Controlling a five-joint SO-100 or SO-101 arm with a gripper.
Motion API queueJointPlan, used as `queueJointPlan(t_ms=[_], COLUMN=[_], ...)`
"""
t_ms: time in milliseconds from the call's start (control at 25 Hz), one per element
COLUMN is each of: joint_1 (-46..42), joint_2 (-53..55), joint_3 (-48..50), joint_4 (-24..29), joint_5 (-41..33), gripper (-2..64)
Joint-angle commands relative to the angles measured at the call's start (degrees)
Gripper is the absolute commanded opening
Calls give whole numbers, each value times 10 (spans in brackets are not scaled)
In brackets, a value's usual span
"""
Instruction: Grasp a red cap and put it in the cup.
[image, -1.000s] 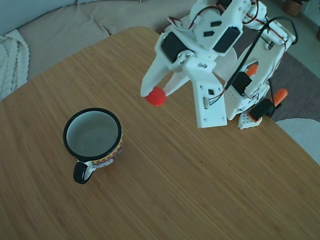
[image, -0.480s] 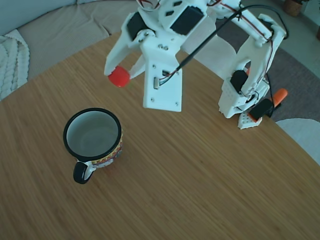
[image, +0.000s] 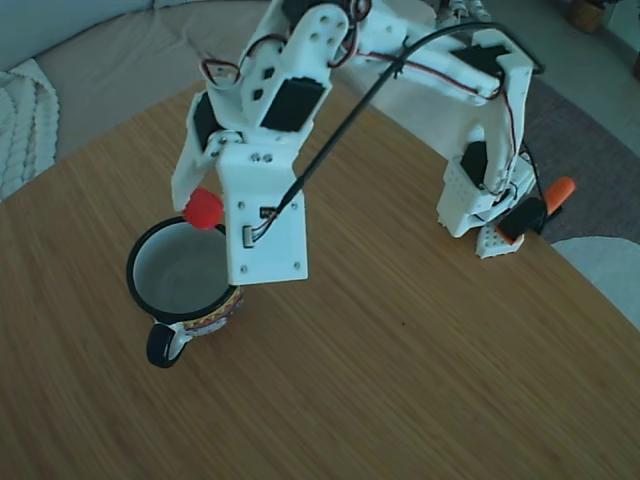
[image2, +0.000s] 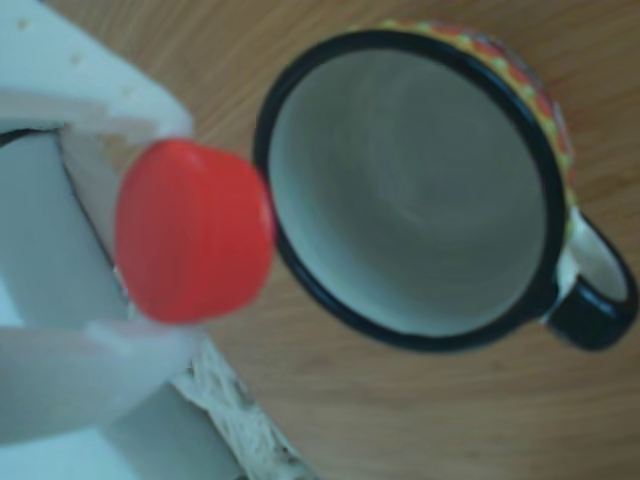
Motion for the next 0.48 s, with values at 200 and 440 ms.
queueJointPlan(t_ms=[200,440], joint_1=[-21,-18], joint_2=[-66,-93], joint_3=[-139,-165], joint_4=[76,75], joint_5=[-4,-4], gripper=[-7,-7])
